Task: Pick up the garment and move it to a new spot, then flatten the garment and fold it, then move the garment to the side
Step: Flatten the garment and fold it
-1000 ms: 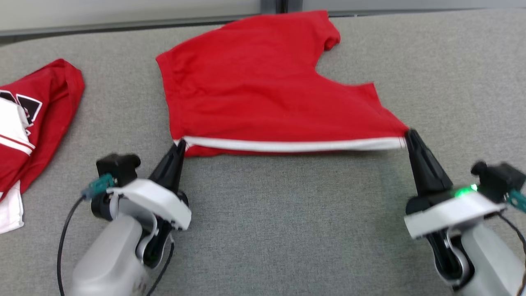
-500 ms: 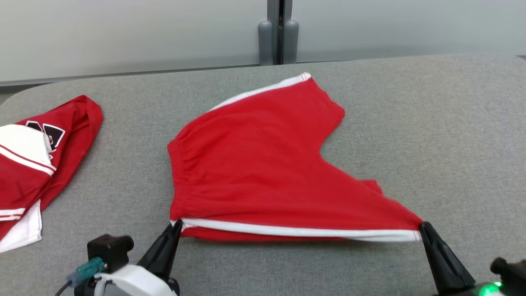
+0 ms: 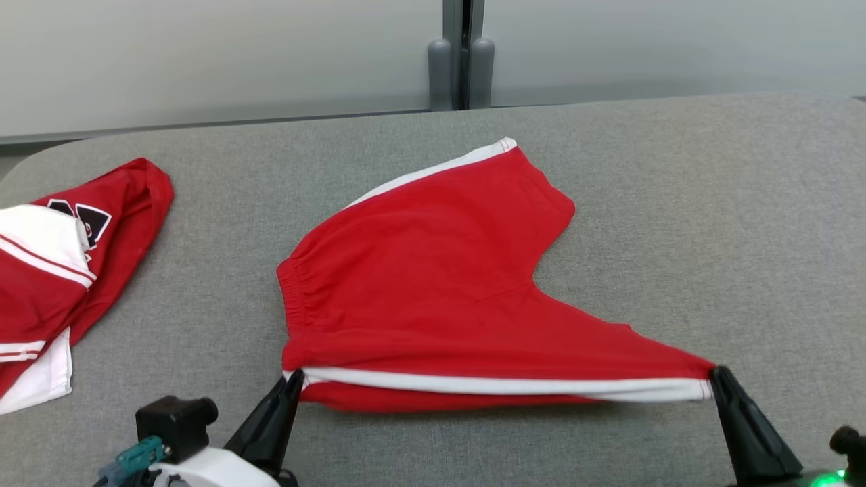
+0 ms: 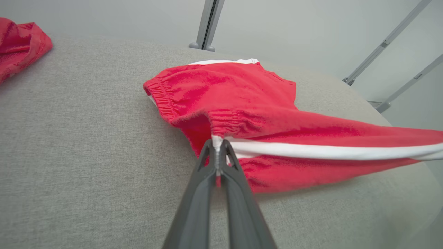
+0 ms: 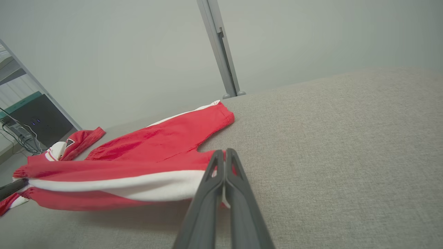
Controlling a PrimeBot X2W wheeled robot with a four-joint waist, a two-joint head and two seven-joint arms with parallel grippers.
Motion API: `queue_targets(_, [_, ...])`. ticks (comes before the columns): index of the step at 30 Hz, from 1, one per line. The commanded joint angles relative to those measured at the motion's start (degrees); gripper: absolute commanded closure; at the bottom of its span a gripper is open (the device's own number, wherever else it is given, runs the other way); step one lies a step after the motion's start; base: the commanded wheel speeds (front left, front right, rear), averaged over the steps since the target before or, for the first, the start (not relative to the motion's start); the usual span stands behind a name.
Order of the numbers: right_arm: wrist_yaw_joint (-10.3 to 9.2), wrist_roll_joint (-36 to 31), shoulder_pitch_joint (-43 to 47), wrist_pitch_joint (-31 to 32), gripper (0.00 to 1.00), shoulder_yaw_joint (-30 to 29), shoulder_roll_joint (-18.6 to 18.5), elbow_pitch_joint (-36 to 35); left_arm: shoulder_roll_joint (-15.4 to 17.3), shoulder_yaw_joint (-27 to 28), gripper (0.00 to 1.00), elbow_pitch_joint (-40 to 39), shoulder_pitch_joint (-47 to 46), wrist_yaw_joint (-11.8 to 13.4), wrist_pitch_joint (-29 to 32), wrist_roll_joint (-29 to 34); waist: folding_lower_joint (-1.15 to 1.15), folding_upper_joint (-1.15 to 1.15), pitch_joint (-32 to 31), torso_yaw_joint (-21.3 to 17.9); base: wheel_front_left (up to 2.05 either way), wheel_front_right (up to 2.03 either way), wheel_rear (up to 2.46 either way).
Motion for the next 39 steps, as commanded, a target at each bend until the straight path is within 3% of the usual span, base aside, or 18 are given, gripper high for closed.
queue_targets(1, [-0.02,0.4,-2.2,-0.3,1.0,-0.5,-0.4,0.5,-0.5,0.3,1.0,0.4,-2.2,-0.3,-0.5,0.2,0.0,0.0,1.0,0.4,0.0,0.0,0.0])
queue_targets(12, [-0.02,3.7,-24.3,-2.2,1.0,1.0,-7.2,9.7,-5.8,0.1,1.0,8.1,-14.7,-5.1,-2.7,-0.1,0.0,0.0,10.0,4.2,0.0,0.0,0.0])
queue_targets(20, [-0.01,6.8,-47.1,-2.4,1.0,7.9,-13.1,22.4,-11.3,1.2,1.0,17.1,-27.4,-9.5,-6.8,-0.4,0.0,0.0,17.9,8.8,0.0,0.0,0.0])
queue_targets(29, [-0.01,11.7,-64.6,-5.2,1.0,16.2,-14.3,38.0,-15.6,0.8,1.0,29.0,-36.9,-13.3,-10.1,0.0,0.0,0.0,22.2,11.9,0.0,0.0,0.0])
queue_targets(36, [-0.01,16.4,-71.7,-8.5,1.0,22.5,-13.8,51.1,-18.5,-0.1,1.0,38.1,-41.6,-16.0,-11.4,-0.7,0.0,0.0,23.5,13.3,0.0,0.0,0.0])
queue_targets(37, [-0.01,17.0,-72.4,-9.0,1.0,23.2,-13.7,52.7,-18.7,-0.2,0.76,39.1,-42.1,-16.4,-11.6,-0.6,0.0,0.0,23.5,13.3,0.0,0.0,0.0])
queue_targets(38, [-0.01,17.6,-72.8,-9.5,0.84,23.9,-13.5,54.0,-19.0,-0.3,0.08,40.0,-42.5,-16.6,-11.8,-0.6,0.0,0.0,23.6,13.3,0.0,0.0,0.0])
queue_targets(39, [-0.01,18.1,-73.4,-10.4,0.53,24.7,-13.3,54.8,-19.3,-0.5,0.0,40.8,-42.7,-16.9,-12.1,-0.6,0.0,0.0,23.7,13.3,0.0,0.0,0.0])
